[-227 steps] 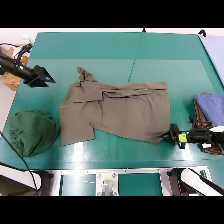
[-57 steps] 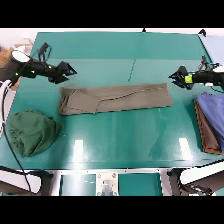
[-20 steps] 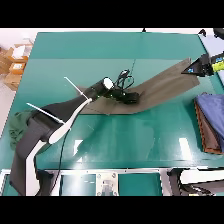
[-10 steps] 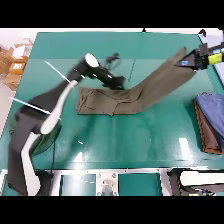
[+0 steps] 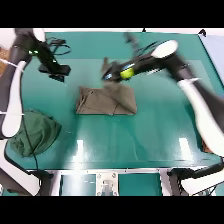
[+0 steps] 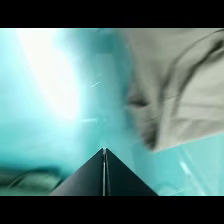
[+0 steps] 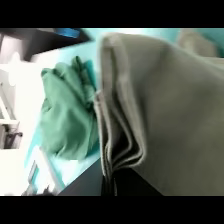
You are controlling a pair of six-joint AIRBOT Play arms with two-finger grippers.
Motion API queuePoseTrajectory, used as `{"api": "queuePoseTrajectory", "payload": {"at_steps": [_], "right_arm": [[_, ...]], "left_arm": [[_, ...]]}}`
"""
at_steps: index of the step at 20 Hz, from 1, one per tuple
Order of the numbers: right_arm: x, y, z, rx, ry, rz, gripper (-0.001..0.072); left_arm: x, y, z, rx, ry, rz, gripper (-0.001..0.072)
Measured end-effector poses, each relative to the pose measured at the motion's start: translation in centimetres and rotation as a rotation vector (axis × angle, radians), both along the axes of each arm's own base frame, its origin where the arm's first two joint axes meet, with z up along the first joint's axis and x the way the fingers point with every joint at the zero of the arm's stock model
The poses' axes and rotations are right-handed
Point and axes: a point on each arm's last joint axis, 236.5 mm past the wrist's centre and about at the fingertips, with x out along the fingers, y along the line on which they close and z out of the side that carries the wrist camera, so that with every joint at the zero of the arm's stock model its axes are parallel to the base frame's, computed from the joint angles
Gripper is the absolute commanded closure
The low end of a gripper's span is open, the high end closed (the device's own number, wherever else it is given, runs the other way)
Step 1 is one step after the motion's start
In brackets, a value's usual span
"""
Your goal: Fold the shirts.
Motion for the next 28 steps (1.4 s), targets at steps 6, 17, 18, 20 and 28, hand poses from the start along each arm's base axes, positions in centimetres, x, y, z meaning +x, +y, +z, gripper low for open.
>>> {"api": "queuePoseTrajectory", "payload": {"at_steps": [6, 17, 18, 20, 28], "right_arm": [[-0.3, 7.0, -10.3, -0.084, -0.007, -0.036, 0.0225], [5.9, -21.5, -12.2, -0.233, 0.304, -0.360, 0.0116], [4.7, -22.0, -13.5, -0.232, 0.353, -0.360, 0.0116], [2.8, -21.6, -15.6, -0.210, 0.418, -0.346, 0.0116], [1.7, -14.0, -16.5, -0.036, 0.444, -0.246, 0.0694]], "left_arm": [[-0.7, 3.0, 1.4, 0.046, -0.007, 0.020, 0.0677], [-0.7, 3.5, 1.6, 0.054, -0.012, 0.020, 0.0677], [-0.5, 3.6, 1.6, 0.053, -0.018, 0.021, 0.0677], [-0.2, 3.5, 1.7, 0.048, -0.033, 0.029, 0.0677], [0.1, 2.8, 1.8, 0.020, -0.044, 0.044, 0.0677]]}}
